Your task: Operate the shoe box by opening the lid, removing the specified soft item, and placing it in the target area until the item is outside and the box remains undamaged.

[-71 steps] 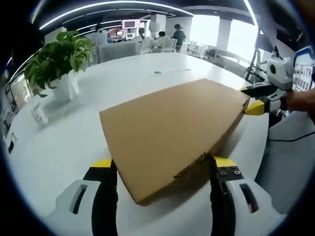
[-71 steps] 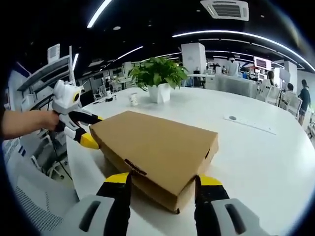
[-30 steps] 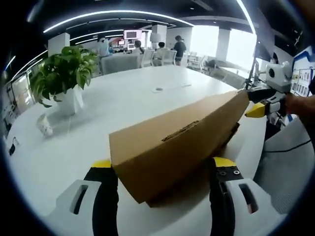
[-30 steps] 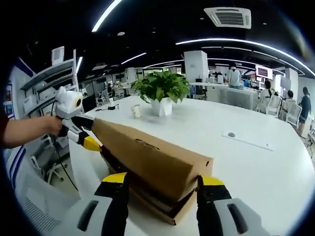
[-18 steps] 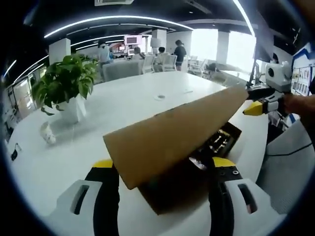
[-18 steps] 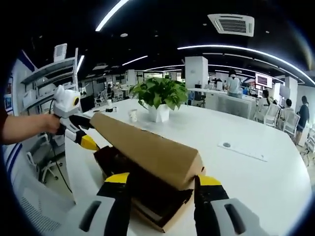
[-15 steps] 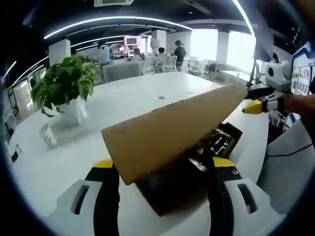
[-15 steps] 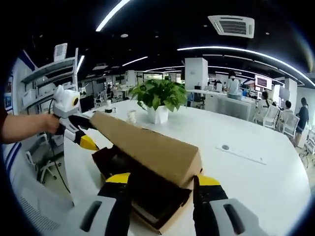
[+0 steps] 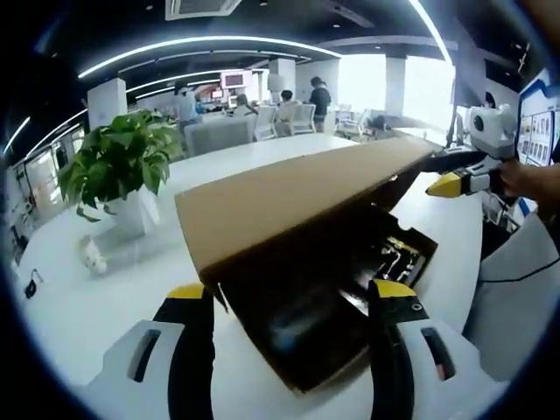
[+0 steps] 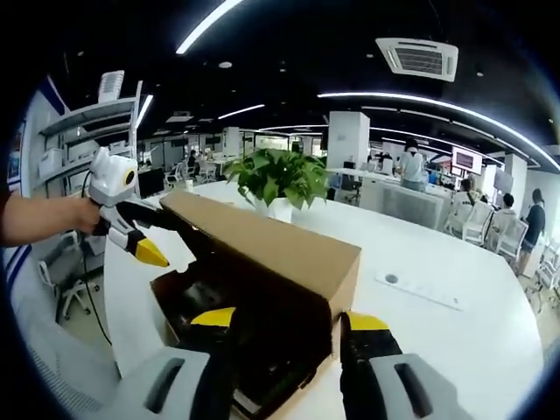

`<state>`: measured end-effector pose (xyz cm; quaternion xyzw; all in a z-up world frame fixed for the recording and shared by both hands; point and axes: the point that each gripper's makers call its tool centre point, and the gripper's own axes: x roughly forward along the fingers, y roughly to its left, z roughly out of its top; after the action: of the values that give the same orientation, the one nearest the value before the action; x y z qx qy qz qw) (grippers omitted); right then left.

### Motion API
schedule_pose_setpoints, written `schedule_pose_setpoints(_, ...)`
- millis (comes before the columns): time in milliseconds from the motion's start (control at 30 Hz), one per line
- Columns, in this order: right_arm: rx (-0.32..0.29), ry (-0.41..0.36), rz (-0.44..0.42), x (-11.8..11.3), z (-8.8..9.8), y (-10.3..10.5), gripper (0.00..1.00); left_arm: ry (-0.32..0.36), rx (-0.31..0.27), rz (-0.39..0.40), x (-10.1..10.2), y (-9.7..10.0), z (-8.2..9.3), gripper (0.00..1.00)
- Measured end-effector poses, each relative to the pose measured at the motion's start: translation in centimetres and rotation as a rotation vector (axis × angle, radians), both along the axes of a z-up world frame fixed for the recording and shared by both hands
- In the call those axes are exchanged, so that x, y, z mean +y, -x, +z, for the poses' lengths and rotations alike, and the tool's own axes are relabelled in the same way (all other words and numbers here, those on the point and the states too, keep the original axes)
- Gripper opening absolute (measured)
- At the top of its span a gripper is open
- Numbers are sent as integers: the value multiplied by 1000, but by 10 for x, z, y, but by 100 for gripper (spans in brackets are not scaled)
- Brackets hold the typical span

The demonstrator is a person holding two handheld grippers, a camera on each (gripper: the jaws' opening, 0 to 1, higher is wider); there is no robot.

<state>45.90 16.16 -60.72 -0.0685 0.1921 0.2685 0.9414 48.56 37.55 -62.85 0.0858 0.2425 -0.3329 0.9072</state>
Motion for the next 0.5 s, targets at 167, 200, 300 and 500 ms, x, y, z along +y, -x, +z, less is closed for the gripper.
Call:
schedule_pose_setpoints(167, -7, 2, -1, -1, 2, -4, 42, -2, -4, 0, -1, -4, 2, 71)
schedule_pose_setpoints(200, -8, 4, -1, -1, 3, -5, 42, -2, -5, 0, -1, -4, 2, 71)
schedule_pose_setpoints(300, -12, 7, -1, -1, 3, -7, 42, -4, -7, 0, -2, -6, 3, 70)
schedule_pose_setpoints(500, -17, 9, -4, -1, 5, -12, 42, -4, -9, 1, -2, -10, 5, 70)
